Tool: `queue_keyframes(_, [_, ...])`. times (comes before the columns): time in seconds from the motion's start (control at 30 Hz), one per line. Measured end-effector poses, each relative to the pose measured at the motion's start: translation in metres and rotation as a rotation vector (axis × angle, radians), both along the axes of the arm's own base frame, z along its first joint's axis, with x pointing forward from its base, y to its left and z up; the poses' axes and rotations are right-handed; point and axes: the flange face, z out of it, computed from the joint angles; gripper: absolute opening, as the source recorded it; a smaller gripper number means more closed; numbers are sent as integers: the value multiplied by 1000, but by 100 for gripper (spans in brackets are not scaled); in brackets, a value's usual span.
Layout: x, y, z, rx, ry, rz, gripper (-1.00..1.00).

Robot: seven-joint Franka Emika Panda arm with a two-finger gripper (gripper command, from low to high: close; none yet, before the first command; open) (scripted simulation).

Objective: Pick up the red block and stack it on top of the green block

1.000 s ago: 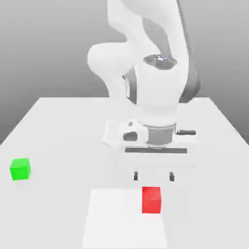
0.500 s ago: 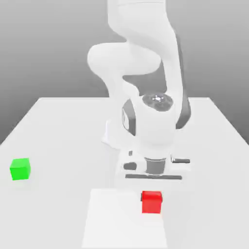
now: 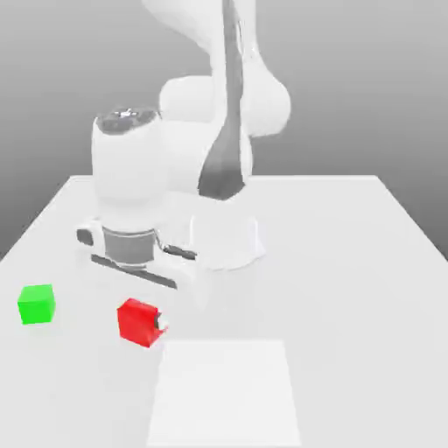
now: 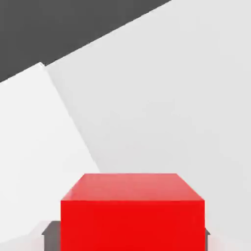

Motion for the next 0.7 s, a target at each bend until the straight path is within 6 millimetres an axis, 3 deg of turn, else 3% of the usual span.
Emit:
queue_keyframes(0.2, [-71, -112, 10, 3, -1, -302, -100])
queue_keyframes(0.33, [-134, -169, 15, 9, -2, -492, -100])
queue_keyframes(0.57, [-137, -174, -37, 11, -5, -502, -100])
queue_keyframes(0.6, [-138, -174, -45, 11, -3, -503, 100])
queue_keyframes(0.7, [-138, -174, -45, 11, -3, -503, 100])
